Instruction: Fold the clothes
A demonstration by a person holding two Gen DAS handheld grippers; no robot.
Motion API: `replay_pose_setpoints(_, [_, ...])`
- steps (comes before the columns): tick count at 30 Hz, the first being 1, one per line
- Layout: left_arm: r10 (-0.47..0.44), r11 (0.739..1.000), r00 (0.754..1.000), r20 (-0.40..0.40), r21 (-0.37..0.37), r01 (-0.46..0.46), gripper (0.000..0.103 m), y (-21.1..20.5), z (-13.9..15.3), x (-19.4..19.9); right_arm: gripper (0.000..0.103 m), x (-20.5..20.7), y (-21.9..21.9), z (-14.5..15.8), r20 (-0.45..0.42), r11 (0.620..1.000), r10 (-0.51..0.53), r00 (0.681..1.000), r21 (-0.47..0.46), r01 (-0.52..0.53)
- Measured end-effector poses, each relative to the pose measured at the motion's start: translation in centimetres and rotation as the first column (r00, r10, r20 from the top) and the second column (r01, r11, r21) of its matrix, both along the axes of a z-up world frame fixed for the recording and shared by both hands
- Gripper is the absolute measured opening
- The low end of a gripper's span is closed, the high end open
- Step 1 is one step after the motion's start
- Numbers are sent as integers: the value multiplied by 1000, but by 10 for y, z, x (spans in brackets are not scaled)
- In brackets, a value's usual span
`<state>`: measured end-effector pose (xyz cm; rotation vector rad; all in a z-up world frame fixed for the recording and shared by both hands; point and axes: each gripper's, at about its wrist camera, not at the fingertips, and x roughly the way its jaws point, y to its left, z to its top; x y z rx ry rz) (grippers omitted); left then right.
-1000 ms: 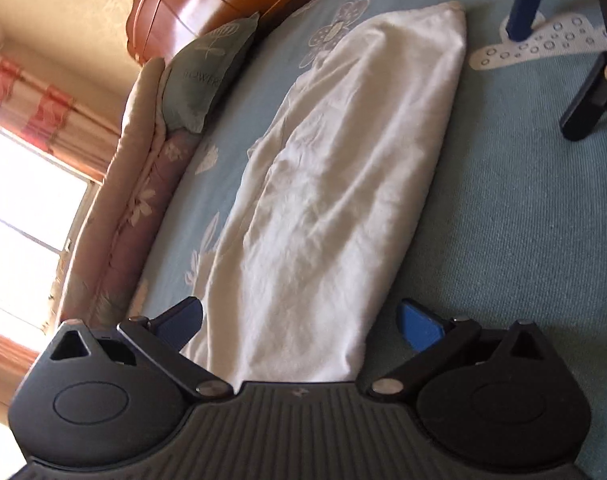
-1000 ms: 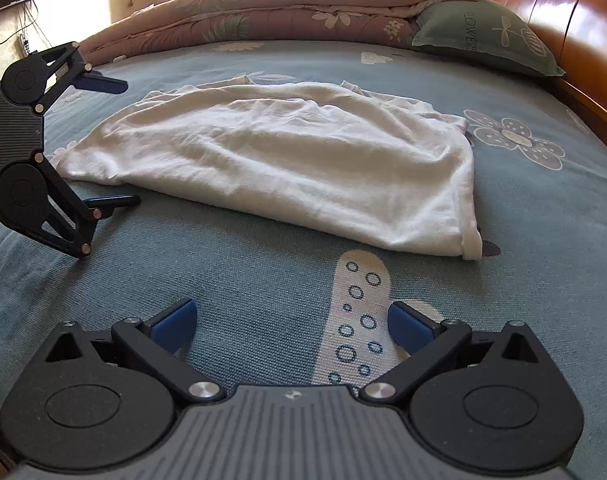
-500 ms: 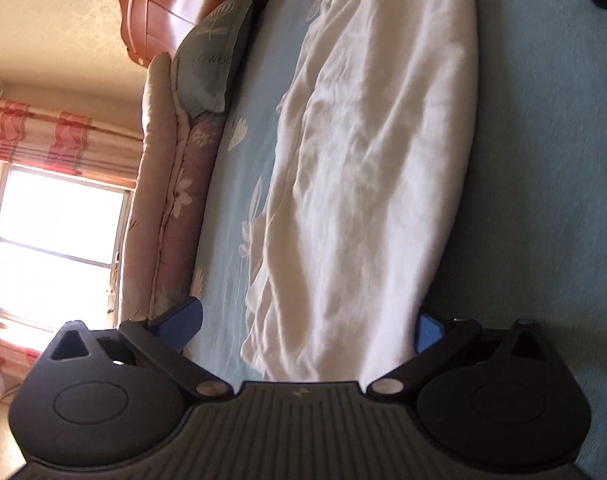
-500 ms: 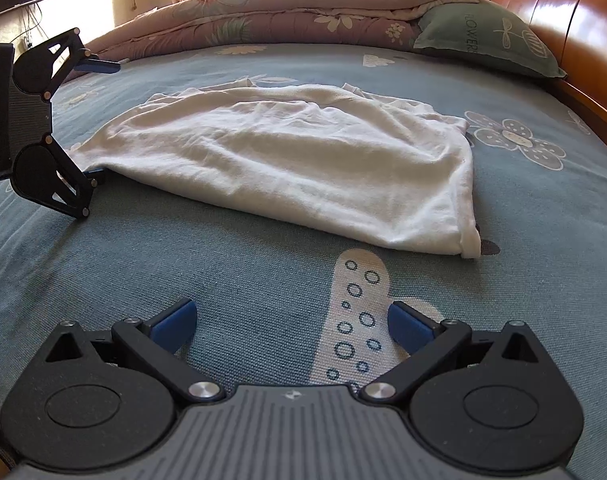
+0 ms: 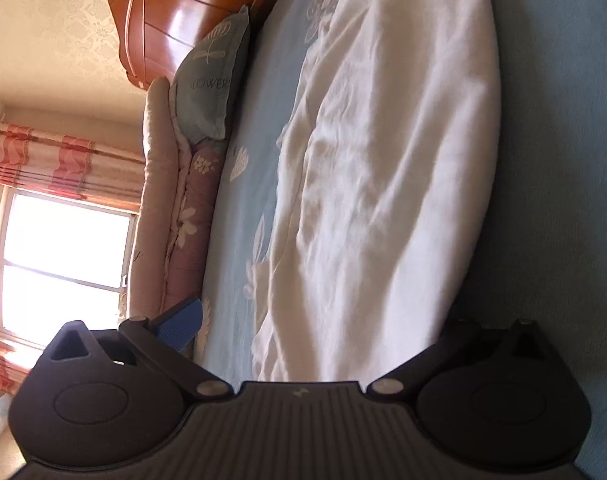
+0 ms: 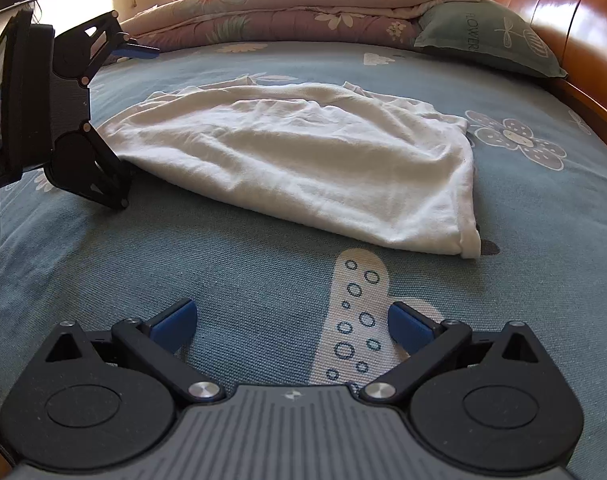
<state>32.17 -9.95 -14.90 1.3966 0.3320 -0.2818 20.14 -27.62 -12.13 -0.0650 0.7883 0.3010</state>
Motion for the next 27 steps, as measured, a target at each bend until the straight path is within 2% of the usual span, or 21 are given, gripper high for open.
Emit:
replay_pose_setpoints(4, [39,997,998,-41,-58,-41,103,18,5,5,103,-1,0,-1,4,1000,6,1000,-1,-6])
replay_pose_setpoints(8, [29,1000,998,-48,8,-29,102,6,1,7,103,0,1,-1,5,1000,1,1000,-4,0])
replay_pose_setpoints(11, [-20,999,999,-26,47,21,102,2,-3,4,103,0,2,0,5,1000,-4,1000,-6,4])
replay_pose_setpoints(13, [-15,999,999,-46,49,17,97,1,-4,3,103,0,2,0,7,1000,-8,1000,-6,8])
replay_pose_setpoints(16, [-13,999,996,-88,34,16,71,2,-8,-6,103,-1,2,0,9,1000,-14,1000,-8,14])
replay_pose_setpoints(18, [-12,999,994,-106,30,16,36,1,-14,-16,103,-1,3,0,8,1000,-15,1000,-10,15])
replay_pose_setpoints(19, [-14,999,993,-116,33,18,25,1,-19,-22,103,-1,3,1,6,1000,-14,1000,-11,14])
replay_pose_setpoints(20, [-15,999,992,-125,44,21,2,0,-26,-26,103,-2,2,1,4,1000,-13,1000,-12,13])
replay_pose_setpoints(22, [-4,998,996,-87,58,9,0,-2,-35,-32,103,-1,2,3,-7,1000,-4,1000,-21,4])
replay_pose_setpoints(26, [13,1000,993,-119,14,-11,0,0,-28,-28,103,5,5,12,-9,995,37,999,-91,-38])
replay_pose_setpoints(27, [14,1000,993,-121,10,-12,0,0,-27,-28,103,8,14,11,19,988,72,997,-141,-68])
